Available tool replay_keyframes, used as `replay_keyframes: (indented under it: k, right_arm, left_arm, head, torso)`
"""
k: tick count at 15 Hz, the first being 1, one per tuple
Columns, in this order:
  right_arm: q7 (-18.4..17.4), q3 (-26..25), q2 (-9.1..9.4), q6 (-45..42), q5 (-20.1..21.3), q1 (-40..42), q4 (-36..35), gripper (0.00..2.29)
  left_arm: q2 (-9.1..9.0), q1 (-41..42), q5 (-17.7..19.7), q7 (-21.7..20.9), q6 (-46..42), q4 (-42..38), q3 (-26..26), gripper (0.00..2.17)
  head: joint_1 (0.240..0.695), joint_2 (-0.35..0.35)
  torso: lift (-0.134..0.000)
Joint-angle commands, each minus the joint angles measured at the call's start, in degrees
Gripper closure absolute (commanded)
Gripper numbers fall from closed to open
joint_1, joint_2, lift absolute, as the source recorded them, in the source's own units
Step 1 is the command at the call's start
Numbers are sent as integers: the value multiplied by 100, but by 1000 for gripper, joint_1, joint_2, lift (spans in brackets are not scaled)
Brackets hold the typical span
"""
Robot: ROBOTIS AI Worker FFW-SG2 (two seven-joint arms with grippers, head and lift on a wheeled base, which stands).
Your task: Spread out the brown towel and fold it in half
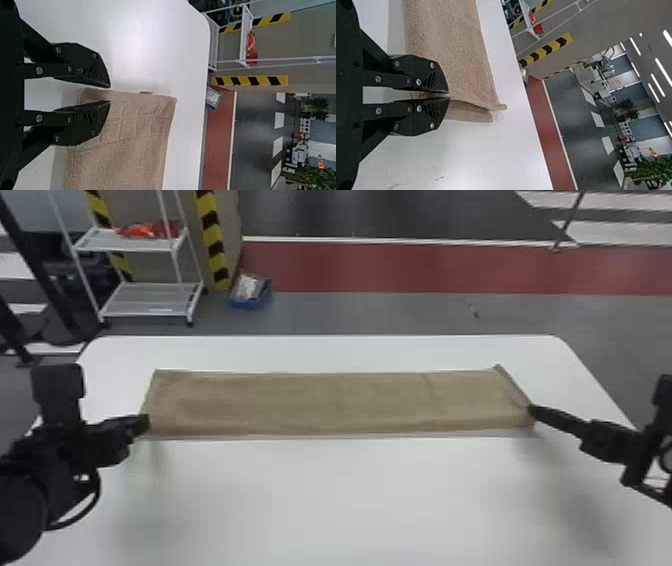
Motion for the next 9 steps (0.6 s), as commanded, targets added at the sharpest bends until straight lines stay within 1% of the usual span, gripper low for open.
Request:
replay_keyframes:
  k: [1, 2, 3, 4, 5, 6, 9]
  right_arm:
    - [-2, -30, -9, 39, -21, 17, -7, 1325]
    - [-2, -39, -27, 39, -21, 17, -7, 1328]
    - [-2, -48, -27, 39, -21, 17, 2, 1328]
    - [33, -48, -27, 22, -39, 8, 2, 1396]
    - [42, -48, -27, 39, -39, -9, -7, 1511]
    - [42, -48, -27, 39, -48, -9, -7, 1511]
    - [68, -57, -44, 57, -83, -18, -16, 1511]
  left_arm:
    - [0, -16, 14, -35, 332, -80, 0, 1028]
    - [0, -25, 49, -88, 437, -98, 8, 1028]
    - [0, -25, 93, -79, 473, -133, 17, 1369]
    - [-9, -25, 198, -44, 473, -203, 61, 1649]
    - [-9, 2, 295, -35, 508, -238, 123, 1690]
    - [-9, 19, 313, -27, 560, -326, 140, 1744]
    - [-9, 89, 330, -9, 754, -563, 202, 1744]
  head:
    - [695, -46]
    - [695, -49]
    - [695, -52]
    - [695, -56]
    - [695, -59]
    - [695, -60]
    - [695, -60]
  torso:
    - [-128]
    - [-128]
    - [-128]
    - [-128]
    - [-128]
    - [-128]
    - [-128]
